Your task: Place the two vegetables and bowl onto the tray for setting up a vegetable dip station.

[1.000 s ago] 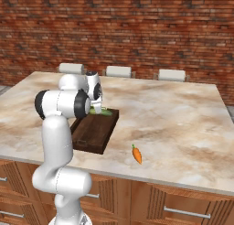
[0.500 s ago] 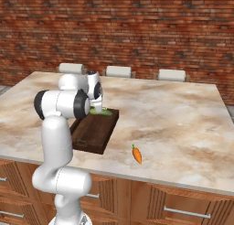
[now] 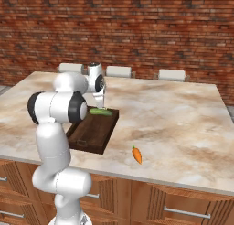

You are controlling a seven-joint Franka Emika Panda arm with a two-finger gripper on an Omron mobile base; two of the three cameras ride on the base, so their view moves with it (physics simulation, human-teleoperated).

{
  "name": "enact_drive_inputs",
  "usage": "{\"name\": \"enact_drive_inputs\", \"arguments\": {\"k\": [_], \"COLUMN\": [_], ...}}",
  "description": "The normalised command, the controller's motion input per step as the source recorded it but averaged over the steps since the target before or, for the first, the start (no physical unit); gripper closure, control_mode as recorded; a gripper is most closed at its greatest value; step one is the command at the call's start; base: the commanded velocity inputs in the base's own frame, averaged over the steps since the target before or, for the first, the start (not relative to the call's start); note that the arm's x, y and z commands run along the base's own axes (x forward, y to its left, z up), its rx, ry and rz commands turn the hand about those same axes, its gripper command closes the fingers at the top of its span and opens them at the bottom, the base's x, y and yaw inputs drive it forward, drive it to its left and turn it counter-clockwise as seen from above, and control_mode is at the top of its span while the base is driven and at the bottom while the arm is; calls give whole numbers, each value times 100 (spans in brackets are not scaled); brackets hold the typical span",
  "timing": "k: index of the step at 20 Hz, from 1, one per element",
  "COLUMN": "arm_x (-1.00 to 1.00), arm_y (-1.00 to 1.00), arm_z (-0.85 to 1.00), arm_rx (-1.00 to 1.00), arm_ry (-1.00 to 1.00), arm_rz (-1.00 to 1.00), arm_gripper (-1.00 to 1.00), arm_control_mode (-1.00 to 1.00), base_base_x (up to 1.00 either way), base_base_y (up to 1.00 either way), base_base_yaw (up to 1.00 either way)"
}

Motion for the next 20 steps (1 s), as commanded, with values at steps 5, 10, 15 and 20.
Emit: {"name": "enact_drive_inputs", "arguments": {"k": [5, 10, 15, 20], "arm_x": [-61, -72, -74, -58], "arm_y": [-43, -51, -49, -38], "arm_z": [38, 16, 0, 0], "arm_rx": [3, 7, 5, 0], "arm_ry": [1, 0, 0, -1], "arm_rz": [-25, -29, -31, -31], "arm_gripper": [-100, -100, -100, -100], "arm_control_mode": [-100, -100, -100, -100], "base_base_x": [0, 0, 0, 0], "base_base_y": [0, 0, 0, 0], "base_base_yaw": [0, 0, 0, 0]}}
